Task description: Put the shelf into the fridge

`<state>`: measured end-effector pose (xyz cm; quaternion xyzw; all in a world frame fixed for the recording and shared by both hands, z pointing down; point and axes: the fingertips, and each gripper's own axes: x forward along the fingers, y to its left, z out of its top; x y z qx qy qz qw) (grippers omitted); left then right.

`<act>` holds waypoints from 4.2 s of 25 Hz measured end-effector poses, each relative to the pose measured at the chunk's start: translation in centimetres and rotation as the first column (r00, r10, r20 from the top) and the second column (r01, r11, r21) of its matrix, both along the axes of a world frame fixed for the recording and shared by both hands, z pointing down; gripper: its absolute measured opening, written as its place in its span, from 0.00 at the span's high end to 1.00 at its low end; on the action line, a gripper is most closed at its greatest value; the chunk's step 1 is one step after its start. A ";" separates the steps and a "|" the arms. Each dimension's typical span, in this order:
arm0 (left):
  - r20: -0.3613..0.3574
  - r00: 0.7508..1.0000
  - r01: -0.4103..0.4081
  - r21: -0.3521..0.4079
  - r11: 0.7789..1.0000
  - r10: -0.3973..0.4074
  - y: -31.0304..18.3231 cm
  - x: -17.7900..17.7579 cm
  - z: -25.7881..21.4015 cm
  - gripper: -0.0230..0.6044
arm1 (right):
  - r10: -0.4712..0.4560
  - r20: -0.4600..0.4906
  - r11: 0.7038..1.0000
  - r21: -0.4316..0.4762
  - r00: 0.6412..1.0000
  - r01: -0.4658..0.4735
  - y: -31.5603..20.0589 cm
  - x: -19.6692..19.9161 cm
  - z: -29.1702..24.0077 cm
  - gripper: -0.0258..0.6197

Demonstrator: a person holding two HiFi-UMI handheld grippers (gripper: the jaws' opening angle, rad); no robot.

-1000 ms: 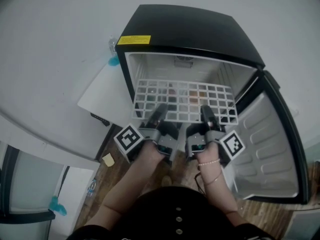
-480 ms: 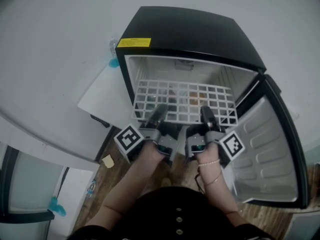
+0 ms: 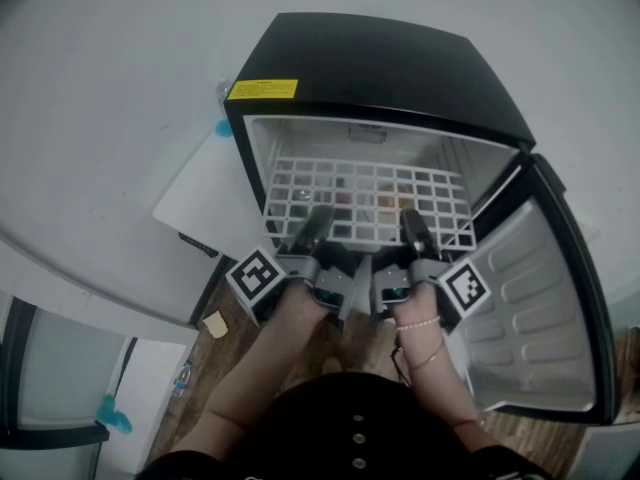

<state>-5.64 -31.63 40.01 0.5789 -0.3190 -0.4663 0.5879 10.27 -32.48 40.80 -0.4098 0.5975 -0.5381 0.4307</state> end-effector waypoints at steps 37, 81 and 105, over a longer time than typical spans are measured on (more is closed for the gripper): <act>-0.045 0.999 0.029 0.021 0.999 -0.028 0.4 0.0 -1.2 0.91 | -0.002 0.002 1.000 -0.015 1.000 0.002 -0.4 -0.4 -1.3 0.91; -0.010 0.997 0.076 0.096 0.992 -0.076 1.6 -0.4 -3.8 0.91 | 0.017 -0.022 0.999 0.042 1.000 -0.016 1.3 -0.7 -4.2 0.91; 0.043 0.995 0.089 0.100 0.991 -0.094 0.8 -0.5 -2.7 0.91 | 0.042 -0.035 0.998 0.057 0.999 -0.040 1.0 -0.4 -3.5 0.91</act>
